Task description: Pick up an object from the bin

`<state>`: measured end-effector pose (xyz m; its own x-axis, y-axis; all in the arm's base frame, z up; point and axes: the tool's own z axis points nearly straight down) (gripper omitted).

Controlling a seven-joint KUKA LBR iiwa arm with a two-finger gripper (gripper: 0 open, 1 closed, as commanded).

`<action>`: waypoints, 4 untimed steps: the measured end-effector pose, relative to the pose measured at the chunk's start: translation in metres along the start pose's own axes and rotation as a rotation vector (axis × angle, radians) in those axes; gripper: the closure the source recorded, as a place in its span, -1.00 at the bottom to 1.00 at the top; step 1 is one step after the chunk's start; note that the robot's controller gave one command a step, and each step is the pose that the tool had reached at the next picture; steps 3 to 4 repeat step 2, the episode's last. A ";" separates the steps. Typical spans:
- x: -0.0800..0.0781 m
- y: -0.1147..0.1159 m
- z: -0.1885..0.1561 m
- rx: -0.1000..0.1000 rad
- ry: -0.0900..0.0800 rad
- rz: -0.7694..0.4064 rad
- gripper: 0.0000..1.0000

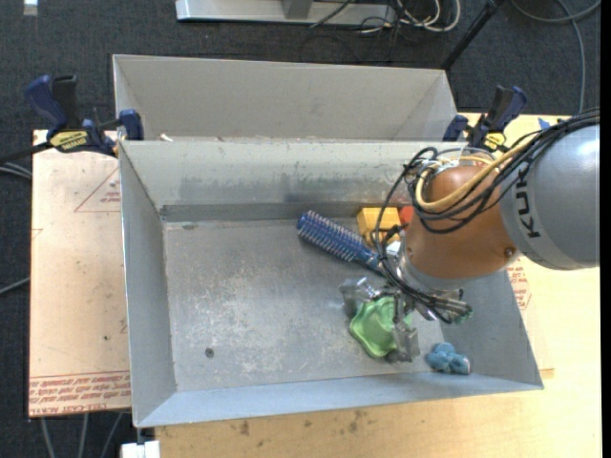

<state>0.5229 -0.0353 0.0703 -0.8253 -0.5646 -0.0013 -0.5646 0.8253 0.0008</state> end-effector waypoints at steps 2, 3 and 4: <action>-0.019 0.091 -0.142 0.003 -0.008 -0.059 1.00; -0.019 0.091 -0.142 0.003 -0.008 -0.059 1.00; -0.019 0.091 -0.142 0.003 -0.008 -0.059 1.00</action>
Offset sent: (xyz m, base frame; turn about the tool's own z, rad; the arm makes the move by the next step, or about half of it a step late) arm 0.0000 0.0000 0.0000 0.0000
